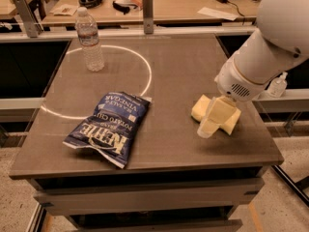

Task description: Pick sponge

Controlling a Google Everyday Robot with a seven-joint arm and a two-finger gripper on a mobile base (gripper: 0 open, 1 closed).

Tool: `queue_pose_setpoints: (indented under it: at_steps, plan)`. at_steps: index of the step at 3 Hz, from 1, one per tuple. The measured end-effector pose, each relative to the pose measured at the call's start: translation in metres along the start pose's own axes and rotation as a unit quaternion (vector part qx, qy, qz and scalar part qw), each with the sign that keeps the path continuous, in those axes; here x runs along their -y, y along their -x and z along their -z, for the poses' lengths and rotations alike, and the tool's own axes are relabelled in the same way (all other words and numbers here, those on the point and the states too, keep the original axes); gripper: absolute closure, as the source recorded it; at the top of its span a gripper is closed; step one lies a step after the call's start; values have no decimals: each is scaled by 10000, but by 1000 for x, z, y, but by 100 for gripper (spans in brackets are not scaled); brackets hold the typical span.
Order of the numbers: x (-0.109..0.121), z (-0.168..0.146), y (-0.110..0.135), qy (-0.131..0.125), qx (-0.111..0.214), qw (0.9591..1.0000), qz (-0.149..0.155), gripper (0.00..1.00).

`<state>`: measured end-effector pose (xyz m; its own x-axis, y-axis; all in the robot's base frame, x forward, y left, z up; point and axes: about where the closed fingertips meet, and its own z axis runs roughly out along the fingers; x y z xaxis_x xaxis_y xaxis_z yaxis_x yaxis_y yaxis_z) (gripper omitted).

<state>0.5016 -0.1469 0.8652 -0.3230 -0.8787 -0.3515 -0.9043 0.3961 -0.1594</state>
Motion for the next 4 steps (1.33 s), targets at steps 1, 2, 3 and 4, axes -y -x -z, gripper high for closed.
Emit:
queue_pose_setpoints:
  at_steps: [1,2,3,4]
  plan:
    - [11,-10,-6,-116,-85,9998,-119,0]
    - [19,-15,-12,-188,-159,9995,-204,17]
    - [23,-19,-19,-204,-225,9991,-296,42]
    - [27,-23,-25,-186,-245,9987,-399,73]
